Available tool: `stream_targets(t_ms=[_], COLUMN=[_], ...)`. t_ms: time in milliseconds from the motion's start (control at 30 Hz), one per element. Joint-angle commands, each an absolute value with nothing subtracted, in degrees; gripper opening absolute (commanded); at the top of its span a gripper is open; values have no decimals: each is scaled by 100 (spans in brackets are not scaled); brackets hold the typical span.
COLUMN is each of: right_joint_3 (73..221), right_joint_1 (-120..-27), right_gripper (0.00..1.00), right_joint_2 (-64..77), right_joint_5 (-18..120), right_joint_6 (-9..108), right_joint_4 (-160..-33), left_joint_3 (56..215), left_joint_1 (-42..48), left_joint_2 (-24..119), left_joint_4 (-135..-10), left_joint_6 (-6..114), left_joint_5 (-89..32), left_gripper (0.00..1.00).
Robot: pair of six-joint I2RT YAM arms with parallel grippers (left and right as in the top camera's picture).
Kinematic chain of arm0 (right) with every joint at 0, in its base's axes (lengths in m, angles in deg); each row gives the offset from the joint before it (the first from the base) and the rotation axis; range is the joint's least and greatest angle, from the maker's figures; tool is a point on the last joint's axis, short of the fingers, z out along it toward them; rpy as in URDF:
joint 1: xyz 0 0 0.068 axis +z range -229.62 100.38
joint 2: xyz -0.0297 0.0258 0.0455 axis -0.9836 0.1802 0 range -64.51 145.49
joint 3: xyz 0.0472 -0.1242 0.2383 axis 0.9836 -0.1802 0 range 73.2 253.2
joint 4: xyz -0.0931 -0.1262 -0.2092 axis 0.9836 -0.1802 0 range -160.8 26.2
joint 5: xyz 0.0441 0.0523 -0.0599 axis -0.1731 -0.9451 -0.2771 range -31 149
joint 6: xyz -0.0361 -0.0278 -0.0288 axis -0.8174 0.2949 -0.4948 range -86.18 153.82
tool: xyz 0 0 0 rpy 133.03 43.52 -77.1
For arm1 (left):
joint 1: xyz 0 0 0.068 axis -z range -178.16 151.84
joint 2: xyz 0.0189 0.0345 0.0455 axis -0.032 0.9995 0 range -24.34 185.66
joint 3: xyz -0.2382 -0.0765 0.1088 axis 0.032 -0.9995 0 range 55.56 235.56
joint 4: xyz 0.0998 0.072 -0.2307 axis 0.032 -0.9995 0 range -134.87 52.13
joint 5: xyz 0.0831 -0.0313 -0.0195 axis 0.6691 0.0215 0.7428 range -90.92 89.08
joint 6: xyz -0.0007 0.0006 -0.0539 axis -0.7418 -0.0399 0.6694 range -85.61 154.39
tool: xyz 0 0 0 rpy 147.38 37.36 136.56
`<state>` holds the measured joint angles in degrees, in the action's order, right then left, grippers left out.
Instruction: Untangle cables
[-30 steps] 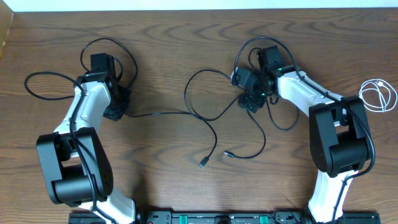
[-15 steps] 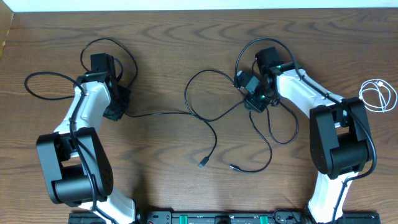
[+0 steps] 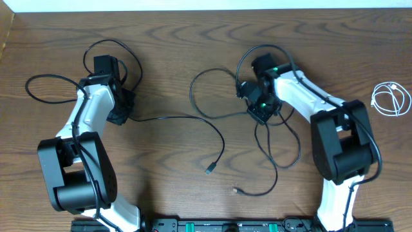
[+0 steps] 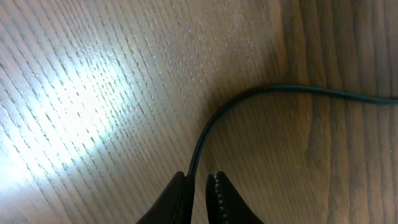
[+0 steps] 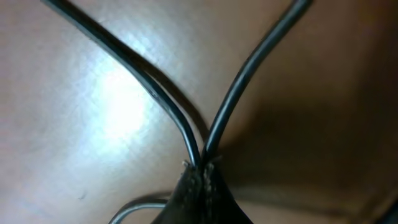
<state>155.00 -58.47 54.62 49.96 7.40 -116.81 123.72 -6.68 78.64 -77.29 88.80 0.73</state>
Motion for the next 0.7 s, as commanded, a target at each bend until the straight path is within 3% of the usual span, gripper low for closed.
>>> stream_targets(t_ms=[0, 233, 267, 333, 367, 500, 667], right_joint_3=[16176, 17358, 17360, 17319, 17279, 17140, 16764], right_joint_1=[-5777, -5790, -5788, -5788, -5788, -5793, -5782], right_gripper=[1, 1, 11, 70, 78, 99, 99], right_joint_2=[5762, 5762, 5762, 5764, 5764, 5764, 5766], right_joint_5=[5099, 5049, 5051, 5121, 5230, 5899, 6139], right_joint_6=[1298, 1971, 1967, 1967, 1969, 2093, 2417], right_joint_4=[-12256, -13012, -13012, -13026, -13032, -12971, -12440], left_joint_3=[12326, 12326, 12326, 12326, 12326, 12326, 12326], left_joint_1=[-670, -670, -670, -670, -670, -670, -670], left_joint_2=[7941, 7941, 7941, 7941, 7941, 7941, 7941], left_joint_4=[-7751, -7751, -7751, -7749, -7751, -7749, -7749], left_joint_6=[8957, 8957, 8957, 8957, 8957, 8957, 8957], left_joint_5=[101, 101, 101, 101, 101, 101, 101], left_gripper=[14, 14, 14, 14, 14, 14, 14])
